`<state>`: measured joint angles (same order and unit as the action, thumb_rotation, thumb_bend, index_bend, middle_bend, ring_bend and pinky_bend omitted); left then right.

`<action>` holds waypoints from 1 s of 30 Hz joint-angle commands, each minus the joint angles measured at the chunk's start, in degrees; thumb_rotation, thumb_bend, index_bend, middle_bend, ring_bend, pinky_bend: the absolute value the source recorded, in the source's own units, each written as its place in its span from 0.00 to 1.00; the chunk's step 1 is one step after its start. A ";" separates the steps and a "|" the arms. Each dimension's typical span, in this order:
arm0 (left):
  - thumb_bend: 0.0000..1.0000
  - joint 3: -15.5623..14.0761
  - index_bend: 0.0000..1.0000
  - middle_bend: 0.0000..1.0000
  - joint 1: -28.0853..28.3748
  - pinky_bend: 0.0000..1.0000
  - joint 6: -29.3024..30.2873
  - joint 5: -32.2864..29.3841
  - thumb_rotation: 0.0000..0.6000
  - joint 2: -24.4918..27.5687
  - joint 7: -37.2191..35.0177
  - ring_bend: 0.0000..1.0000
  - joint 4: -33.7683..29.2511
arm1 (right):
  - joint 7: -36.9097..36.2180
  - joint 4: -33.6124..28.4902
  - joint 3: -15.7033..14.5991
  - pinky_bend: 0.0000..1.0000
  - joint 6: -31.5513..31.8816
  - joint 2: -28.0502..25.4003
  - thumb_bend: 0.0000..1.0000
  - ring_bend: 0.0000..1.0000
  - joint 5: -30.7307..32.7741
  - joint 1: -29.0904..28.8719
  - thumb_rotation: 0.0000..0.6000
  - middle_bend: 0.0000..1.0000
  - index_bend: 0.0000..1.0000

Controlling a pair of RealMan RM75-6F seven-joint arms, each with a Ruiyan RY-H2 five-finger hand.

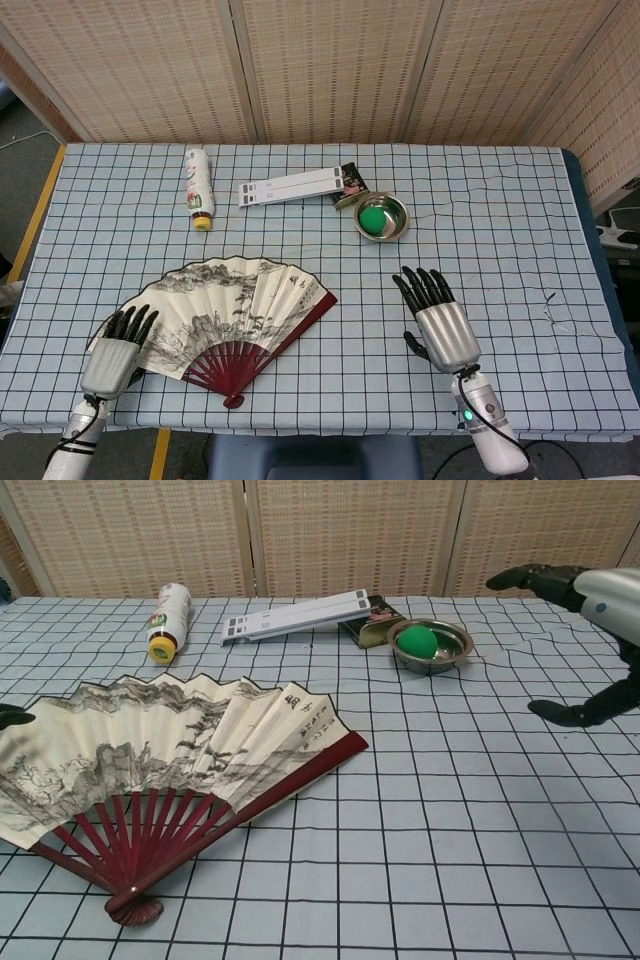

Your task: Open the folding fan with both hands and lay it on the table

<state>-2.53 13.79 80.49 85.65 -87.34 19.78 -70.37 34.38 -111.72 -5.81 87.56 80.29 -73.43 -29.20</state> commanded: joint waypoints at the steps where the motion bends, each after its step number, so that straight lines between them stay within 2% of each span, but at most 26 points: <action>1: 0.44 3.04 0.00 0.00 2.05 0.10 -0.91 -1.61 1.00 5.19 13.42 0.00 -7.16 | -3.12 -0.48 -1.87 0.05 -0.70 -2.38 0.22 0.00 -2.22 2.37 1.00 0.00 0.00; 4: 0.44 4.20 0.00 0.00 3.10 0.10 -4.20 -4.78 1.00 8.38 17.92 0.00 -12.23 | -4.94 -0.05 -2.33 0.04 -1.14 -4.46 0.22 0.00 -3.06 3.74 1.00 0.00 0.00; 6: 0.44 4.19 0.00 0.00 4.36 0.10 -11.43 -11.05 1.00 12.14 20.68 0.00 -18.37 | -6.26 -0.29 -2.19 0.03 -1.94 -6.25 0.22 0.00 -2.92 4.28 1.00 0.00 0.00; 7: 0.44 4.45 0.00 0.00 5.25 0.10 -15.73 -14.63 1.00 13.84 19.28 0.00 -21.33 | -6.87 -0.45 -2.07 0.03 -2.39 -7.04 0.22 0.00 -2.79 4.44 1.00 0.00 0.00; 9: 0.44 6.11 0.00 0.00 7.63 0.09 -26.28 -23.11 1.00 17.31 11.39 0.00 -26.38 | -8.66 -0.69 -1.64 0.03 -3.19 -8.50 0.22 0.00 -2.86 4.82 1.00 0.00 0.00; 11: 0.42 9.80 0.00 0.00 8.50 0.09 -32.33 -26.25 1.00 18.27 -2.18 0.00 -26.85 | -10.12 -0.59 -1.55 0.02 -3.79 -9.58 0.21 0.00 -3.54 5.34 1.00 0.00 0.00; 13: 0.41 10.68 0.00 0.00 8.01 0.09 -29.19 -20.81 1.00 16.01 -6.33 0.00 -21.29 | -10.85 -0.51 -1.54 0.02 -4.09 -10.37 0.21 0.00 -4.28 5.84 1.00 0.00 0.00; 14: 0.41 9.68 0.00 0.00 7.62 0.09 -26.08 -16.96 1.00 14.39 -5.28 0.00 -17.17 | -11.17 -0.55 -1.41 0.02 -4.02 -10.90 0.21 0.00 -4.82 6.19 1.00 0.00 0.00; 16: 0.42 6.47 0.00 0.00 7.46 0.09 -23.61 -13.05 1.00 13.40 1.87 0.00 -13.12 | -11.38 -0.78 -1.06 0.02 -3.78 -11.76 0.21 0.00 -5.49 6.69 1.00 0.00 0.00; 18: 0.43 3.48 0.00 0.00 7.79 0.09 -24.46 -12.76 1.00 13.81 10.43 0.00 -13.52 | -11.36 -1.25 -0.43 0.02 -3.87 -12.70 0.21 0.00 -5.95 6.97 1.00 0.00 0.00; 20: 0.43 2.86 0.00 0.00 8.57 0.09 -27.58 -16.60 1.00 15.76 13.17 0.00 -18.83 | -11.27 -1.59 0.14 0.02 -4.23 -13.12 0.21 0.00 -6.07 7.23 1.00 0.00 0.00; 22: 0.43 4.09 0.00 0.00 9.31 0.08 -26.75 -17.29 1.00 17.53 13.27 0.00 -22.86 | -11.37 -1.77 0.29 0.02 -4.75 -13.19 0.21 0.00 -6.03 7.61 1.00 0.00 0.00; 26: 0.43 8.83 0.00 0.00 9.43 0.08 -21.02 -14.47 1.00 21.52 5.85 0.00 -30.52 | -11.63 -1.60 0.17 0.02 -5.71 -13.47 0.21 0.00 -6.38 8.69 1.00 0.00 0.00; 28: 0.43 11.15 0.00 0.00 7.84 0.09 -14.10 -11.30 1.00 22.10 2.49 0.00 -31.25 | -12.53 -1.46 0.34 0.01 -5.66 -13.79 0.21 0.00 -6.85 9.22 1.00 0.00 0.00; 29: 0.43 11.39 0.00 0.00 6.65 0.09 -9.14 -8.42 1.00 21.15 3.51 0.00 -29.05 | -13.26 -1.25 0.47 0.01 -5.60 -14.00 0.21 0.00 -7.20 9.57 1.00 0.00 0.00; 30: 0.43 10.09 0.00 0.00 6.32 0.10 -7.83 -6.19 1.00 20.38 6.26 0.00 -25.98 | -13.82 -1.08 0.51 0.01 -5.66 -14.18 0.21 0.00 -7.46 9.80 1.00 0.00 0.00</action>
<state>4.94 21.32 58.39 71.11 -69.62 29.08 -94.79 21.24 -113.05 -5.44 81.92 66.41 -80.47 -19.82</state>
